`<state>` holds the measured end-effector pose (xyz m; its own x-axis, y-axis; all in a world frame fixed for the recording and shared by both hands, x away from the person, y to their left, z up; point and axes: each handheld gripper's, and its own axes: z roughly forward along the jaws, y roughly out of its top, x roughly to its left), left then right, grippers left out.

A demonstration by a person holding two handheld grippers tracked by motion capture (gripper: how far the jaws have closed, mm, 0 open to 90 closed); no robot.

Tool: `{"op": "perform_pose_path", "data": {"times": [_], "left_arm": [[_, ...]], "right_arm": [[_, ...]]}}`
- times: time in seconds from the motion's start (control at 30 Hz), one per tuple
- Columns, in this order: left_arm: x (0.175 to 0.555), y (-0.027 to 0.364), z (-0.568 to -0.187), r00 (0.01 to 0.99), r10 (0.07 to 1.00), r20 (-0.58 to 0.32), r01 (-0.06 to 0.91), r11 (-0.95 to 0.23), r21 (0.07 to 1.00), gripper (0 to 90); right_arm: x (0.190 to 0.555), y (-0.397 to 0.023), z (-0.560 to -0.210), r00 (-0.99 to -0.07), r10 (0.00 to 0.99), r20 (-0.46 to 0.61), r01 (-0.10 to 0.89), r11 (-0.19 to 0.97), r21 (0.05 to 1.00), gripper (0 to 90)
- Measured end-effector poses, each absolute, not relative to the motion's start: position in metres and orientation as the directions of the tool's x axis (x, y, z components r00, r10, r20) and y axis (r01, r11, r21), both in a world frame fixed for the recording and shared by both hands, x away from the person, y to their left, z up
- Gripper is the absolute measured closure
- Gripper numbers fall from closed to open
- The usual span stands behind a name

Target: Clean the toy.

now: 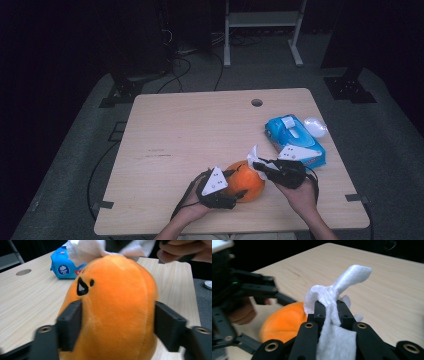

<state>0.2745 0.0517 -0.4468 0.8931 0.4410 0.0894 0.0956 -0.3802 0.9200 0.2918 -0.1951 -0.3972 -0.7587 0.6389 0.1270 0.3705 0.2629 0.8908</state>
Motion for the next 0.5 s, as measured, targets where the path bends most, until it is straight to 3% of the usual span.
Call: {"op": "perform_pose_path", "data": {"times": [0.03,0.1,0.27,0.37,0.5], "left_arm": [[0.275,0.051,-0.448,0.896,0.434,0.095,0.087,-0.38,0.921,18.4],[0.276,0.051,-0.45,0.898,0.428,0.103,0.074,-0.377,0.923,17.3],[0.274,0.054,-0.446,0.894,0.436,0.102,0.082,-0.383,0.92,32.7],[0.274,0.053,-0.446,0.895,0.435,0.104,0.078,-0.381,0.921,33.1],[0.275,0.055,-0.447,0.895,0.437,0.09,0.091,-0.376,0.922,33.3]], "right_arm": [[0.288,-0.19,-0.396,-0.779,0.611,0.14,0.367,0.263,0.892,80.3],[0.283,-0.179,-0.392,-0.811,0.573,0.115,0.334,0.293,0.896,80.2],[0.296,-0.188,-0.397,-0.78,0.613,0.129,0.36,0.27,0.893,80.2],[0.303,-0.203,-0.407,-0.734,0.661,0.158,0.409,0.243,0.88,80.2],[0.297,-0.201,-0.404,-0.741,0.655,0.147,0.399,0.254,0.881,80.4]]}}
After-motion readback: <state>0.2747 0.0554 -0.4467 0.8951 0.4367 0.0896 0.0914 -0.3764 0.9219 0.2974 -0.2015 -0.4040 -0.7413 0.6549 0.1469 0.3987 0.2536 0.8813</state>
